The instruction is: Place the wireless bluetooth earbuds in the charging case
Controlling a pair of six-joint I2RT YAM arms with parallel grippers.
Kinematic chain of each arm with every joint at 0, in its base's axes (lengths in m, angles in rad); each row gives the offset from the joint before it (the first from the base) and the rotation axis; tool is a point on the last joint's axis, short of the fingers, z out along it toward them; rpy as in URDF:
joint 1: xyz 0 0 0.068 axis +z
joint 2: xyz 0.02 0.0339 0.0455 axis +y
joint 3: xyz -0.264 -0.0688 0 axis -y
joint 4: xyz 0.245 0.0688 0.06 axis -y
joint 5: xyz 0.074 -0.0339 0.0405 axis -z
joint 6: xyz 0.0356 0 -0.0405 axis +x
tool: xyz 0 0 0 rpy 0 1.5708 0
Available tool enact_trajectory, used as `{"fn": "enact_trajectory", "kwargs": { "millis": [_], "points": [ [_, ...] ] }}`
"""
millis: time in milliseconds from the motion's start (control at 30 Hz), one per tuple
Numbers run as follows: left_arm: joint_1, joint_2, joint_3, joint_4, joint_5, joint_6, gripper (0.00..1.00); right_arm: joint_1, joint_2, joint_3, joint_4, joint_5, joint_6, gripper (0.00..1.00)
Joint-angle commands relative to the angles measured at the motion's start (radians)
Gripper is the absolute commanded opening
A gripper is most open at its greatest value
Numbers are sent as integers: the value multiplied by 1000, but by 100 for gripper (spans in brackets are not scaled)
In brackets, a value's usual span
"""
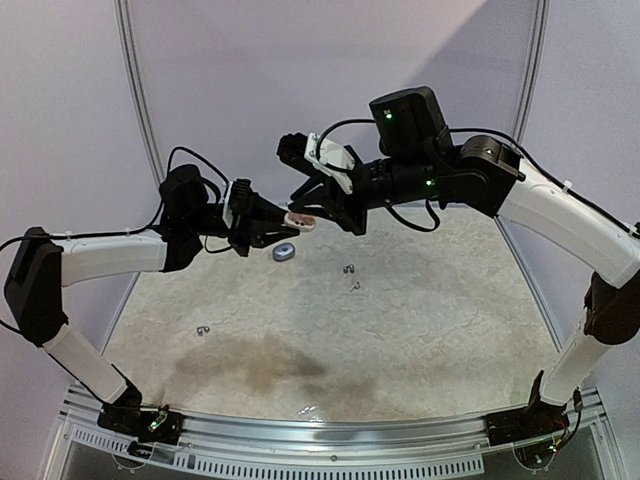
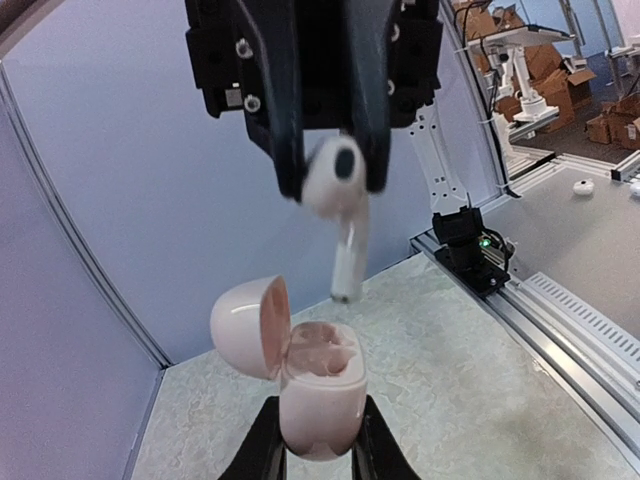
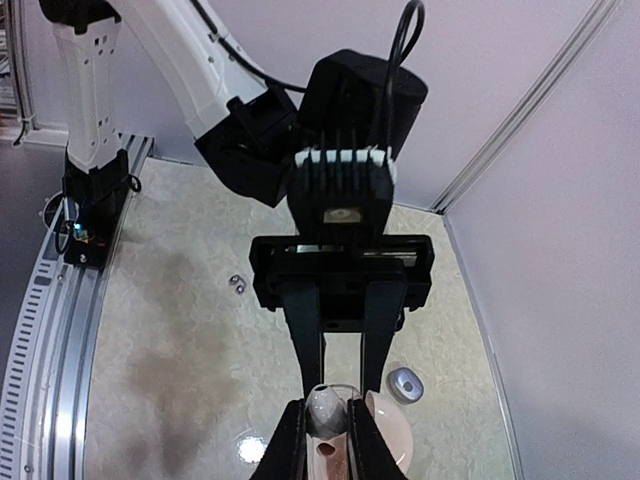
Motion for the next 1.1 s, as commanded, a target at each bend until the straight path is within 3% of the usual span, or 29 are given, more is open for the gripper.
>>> {"fn": "enact_trajectory", "kwargs": {
  "millis": [0,1067],
  "points": [
    [7,-21,19,-32,29,24,0,5,30,25,-68,-13,-50,0],
    [9,-18,12,-64,21,85,0,6,15,30,-87,52,-56,0]
  ]
}}
